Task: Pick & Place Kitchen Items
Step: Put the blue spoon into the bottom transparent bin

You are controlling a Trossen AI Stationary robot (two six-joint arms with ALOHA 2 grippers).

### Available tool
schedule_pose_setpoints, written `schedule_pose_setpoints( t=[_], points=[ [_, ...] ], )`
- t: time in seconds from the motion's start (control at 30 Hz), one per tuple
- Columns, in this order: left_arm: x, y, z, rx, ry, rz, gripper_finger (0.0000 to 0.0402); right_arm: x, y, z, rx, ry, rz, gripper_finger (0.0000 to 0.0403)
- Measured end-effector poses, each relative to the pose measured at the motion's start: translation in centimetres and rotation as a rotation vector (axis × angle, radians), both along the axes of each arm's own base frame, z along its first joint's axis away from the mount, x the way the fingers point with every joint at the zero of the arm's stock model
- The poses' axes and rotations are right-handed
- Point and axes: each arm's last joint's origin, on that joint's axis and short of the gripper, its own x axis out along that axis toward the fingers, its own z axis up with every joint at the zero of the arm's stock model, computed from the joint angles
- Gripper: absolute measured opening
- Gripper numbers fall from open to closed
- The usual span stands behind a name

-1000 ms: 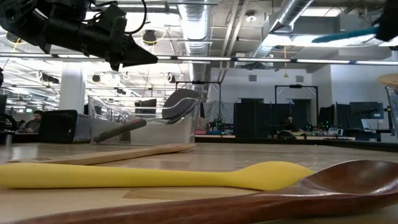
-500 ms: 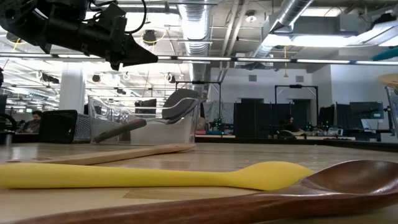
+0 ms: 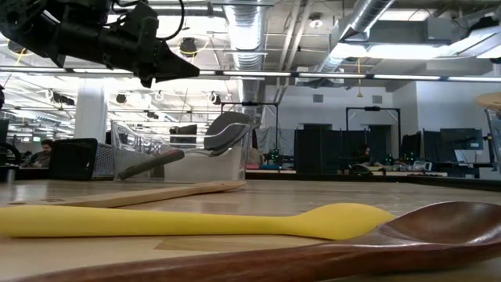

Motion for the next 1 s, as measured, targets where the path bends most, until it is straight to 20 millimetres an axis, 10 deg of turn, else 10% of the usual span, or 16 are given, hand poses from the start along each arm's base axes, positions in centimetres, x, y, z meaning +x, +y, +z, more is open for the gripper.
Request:
schedule_pose_setpoints(
  t=[0.77,1.0],
  points=[
    [0.0,0.0,0.1,-0.006,-0.014,0.0,0.0002,0.5,1.6,-5.4,-0.234,0.12,0.043,0.0029],
    [0.0,0.0,0.1,-0.006,-0.015,0.0,0.0002,0.6,1.7,-5.4,-0.225,0.117,0.044,0.0131]
  ],
)
